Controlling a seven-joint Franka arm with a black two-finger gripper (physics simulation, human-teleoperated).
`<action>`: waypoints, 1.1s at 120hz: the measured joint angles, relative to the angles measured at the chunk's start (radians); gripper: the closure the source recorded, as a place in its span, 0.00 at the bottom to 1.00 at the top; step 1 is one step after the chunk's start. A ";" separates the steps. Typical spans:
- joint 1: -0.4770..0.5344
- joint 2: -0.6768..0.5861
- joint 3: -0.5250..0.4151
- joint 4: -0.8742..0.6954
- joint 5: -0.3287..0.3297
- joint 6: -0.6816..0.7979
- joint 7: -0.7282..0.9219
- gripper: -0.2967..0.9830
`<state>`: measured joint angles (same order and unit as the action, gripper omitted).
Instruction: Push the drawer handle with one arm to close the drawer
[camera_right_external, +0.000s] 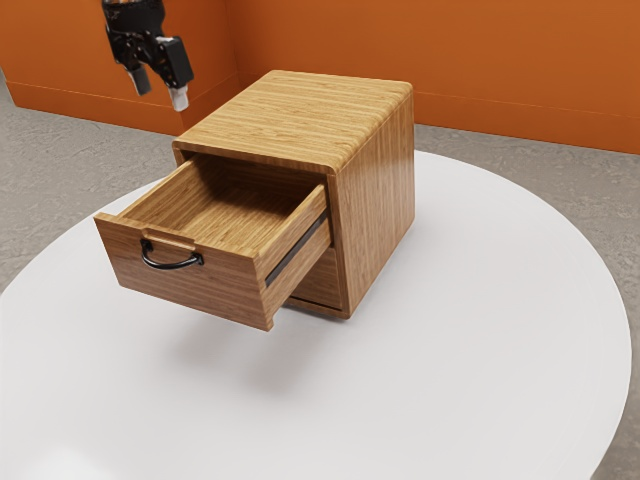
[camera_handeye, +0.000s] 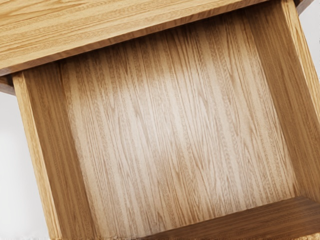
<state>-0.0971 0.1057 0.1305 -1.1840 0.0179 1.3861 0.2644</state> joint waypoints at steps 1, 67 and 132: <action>0.000 0.000 0.000 -0.004 0.000 0.000 0.001 0.23; 0.000 -0.800 -0.065 -0.955 0.015 0.109 -0.144 0.62; -0.009 -0.702 -0.048 -1.201 0.054 0.409 -0.415 0.84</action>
<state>-0.1058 -0.5965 0.0826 -2.3855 0.0718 1.7951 -0.1501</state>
